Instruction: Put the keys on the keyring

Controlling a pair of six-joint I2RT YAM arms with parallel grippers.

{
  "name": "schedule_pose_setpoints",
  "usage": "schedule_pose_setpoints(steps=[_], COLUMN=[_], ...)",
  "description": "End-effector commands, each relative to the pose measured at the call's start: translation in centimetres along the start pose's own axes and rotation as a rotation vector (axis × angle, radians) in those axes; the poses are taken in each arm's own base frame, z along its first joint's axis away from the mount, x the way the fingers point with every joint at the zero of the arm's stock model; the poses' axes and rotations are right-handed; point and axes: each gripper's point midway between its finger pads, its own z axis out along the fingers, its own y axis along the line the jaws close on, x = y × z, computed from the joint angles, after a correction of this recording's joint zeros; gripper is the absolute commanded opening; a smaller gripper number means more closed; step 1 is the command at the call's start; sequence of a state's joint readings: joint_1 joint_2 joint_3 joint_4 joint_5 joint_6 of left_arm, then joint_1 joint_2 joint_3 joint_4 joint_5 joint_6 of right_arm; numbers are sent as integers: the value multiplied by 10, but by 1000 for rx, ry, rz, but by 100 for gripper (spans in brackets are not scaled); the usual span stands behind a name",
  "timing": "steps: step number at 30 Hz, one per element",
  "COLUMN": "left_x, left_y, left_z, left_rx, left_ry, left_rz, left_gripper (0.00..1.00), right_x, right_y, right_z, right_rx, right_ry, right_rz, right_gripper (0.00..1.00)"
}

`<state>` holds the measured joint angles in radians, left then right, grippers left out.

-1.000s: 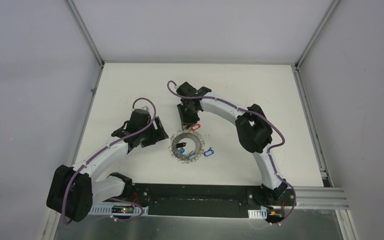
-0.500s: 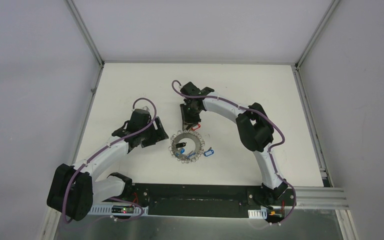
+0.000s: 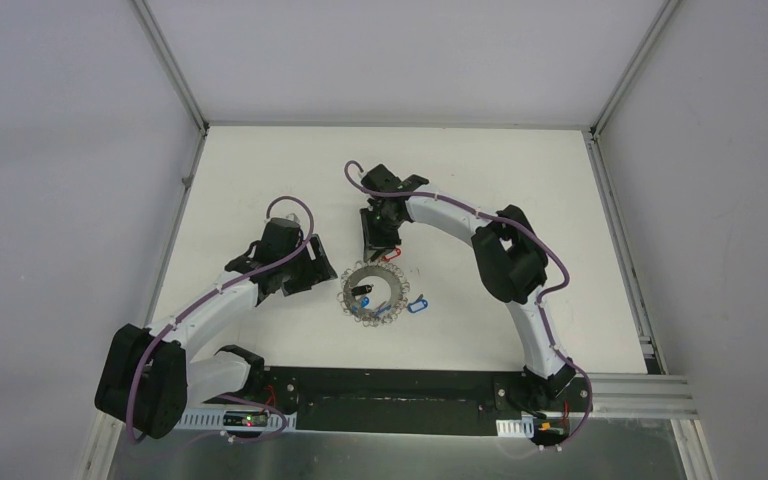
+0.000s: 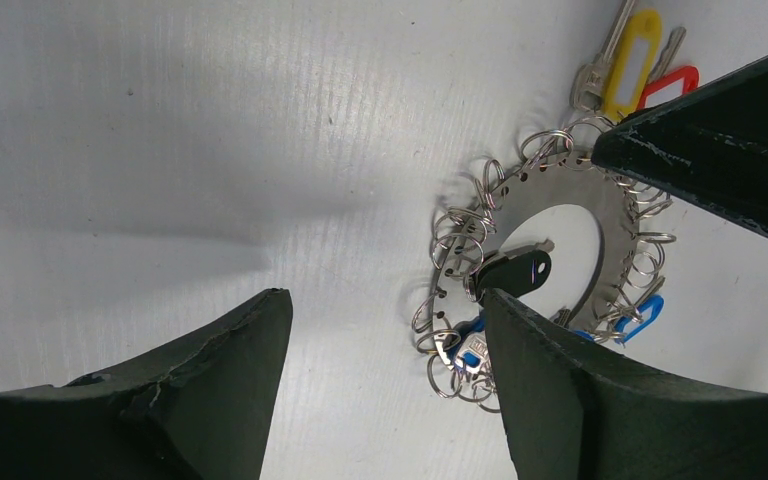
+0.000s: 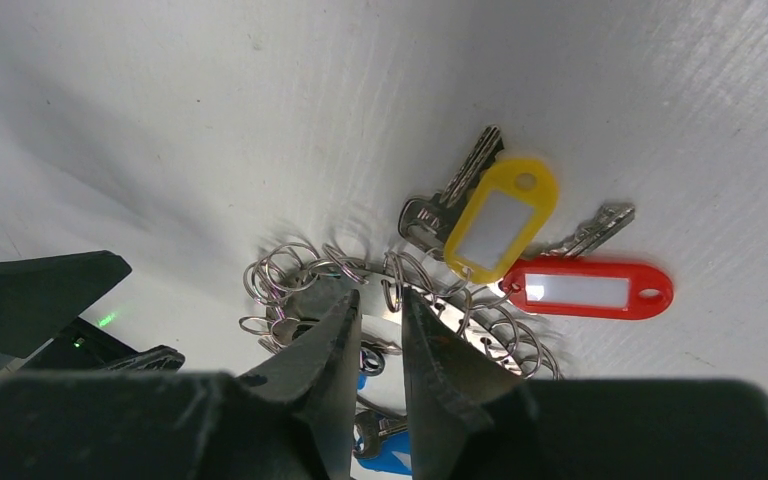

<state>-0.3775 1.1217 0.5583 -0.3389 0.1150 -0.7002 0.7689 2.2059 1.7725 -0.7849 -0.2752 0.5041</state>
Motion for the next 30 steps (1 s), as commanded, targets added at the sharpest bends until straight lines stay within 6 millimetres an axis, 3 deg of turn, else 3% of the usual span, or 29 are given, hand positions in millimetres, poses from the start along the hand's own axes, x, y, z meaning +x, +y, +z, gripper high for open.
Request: schedule_pose_setpoints(steps=[1, 15, 24, 30], left_x=[-13, -13, -13, -13], left_y=[-11, -10, -10, -9], left_z=[-1, 0, 0, -1], left_rx=[42, 42, 44, 44], left_ry=[-34, -30, -30, -33], left_rz=[-14, -17, -20, -23], left_gripper=[71, 71, 71, 70], right_x=[-7, -1, 1, -1], right_y=[3, -5, 0, 3], right_z=[-10, -2, 5, 4], right_rx=[-6, 28, -1, -14], right_ry=[-35, 10, 39, 41], right_rz=[10, 22, 24, 20], right_gripper=[23, 21, 20, 9])
